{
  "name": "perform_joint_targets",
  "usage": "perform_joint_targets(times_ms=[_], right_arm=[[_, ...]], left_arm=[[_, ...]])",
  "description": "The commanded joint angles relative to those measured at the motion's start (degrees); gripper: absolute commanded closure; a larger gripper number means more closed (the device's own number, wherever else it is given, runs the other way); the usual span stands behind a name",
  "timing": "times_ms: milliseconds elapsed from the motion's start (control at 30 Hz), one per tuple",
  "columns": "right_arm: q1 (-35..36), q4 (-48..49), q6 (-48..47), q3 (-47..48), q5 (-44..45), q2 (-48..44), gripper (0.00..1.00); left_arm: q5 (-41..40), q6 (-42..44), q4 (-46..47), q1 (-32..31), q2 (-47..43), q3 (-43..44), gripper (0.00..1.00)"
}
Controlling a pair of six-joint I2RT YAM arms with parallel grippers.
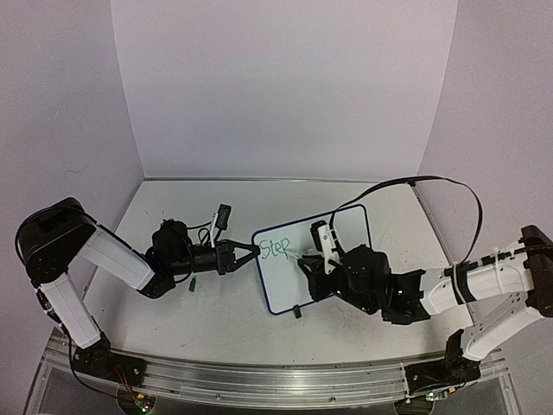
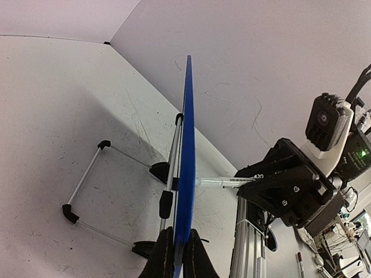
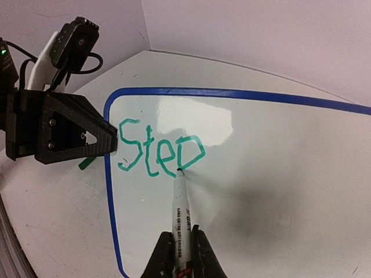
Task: Write a sentence on the whiteboard
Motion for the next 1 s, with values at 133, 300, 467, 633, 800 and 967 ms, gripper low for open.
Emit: perform_joint_targets(times_ms=[133,300,467,633,800,967], right_arm=[[-0.4,-0.1,-5.9,-2.3,5.6,-16.0,1.0],[-3.0,-0.4,-9.5,-2.0,4.5,-17.4,1.0],[-3.2,2.4,-11.1,-2.6,3.1,-16.4,1.0],[-3.2,3.8,-10.0,-5.8,1.4,-19.1,1.0],[-3.2,4.6,-9.7,-7.4,0.1,-20.7,1.0],[-3.2,3.9,-9.5,-7.3,-1.0,-20.3,1.0]], left_arm=[[1.7,-2.1,-1.9,-0.4,-3.1,1.2,0.96],[-0.3,-1.6,-4.9,-0.3,-5.9,0.2,0.73],[-2.7,-3.4,-5.9,-0.4,-8.9,-1.6,0.55],[-5.7,-5.2,-6.0,-1.8,-10.3,-3.2,0.5],[-9.2,-5.7,-6.1,-3.9,-9.3,-3.0,0.44],[-10.8,-5.8,-6.0,-4.1,-7.6,-2.4,0.41]])
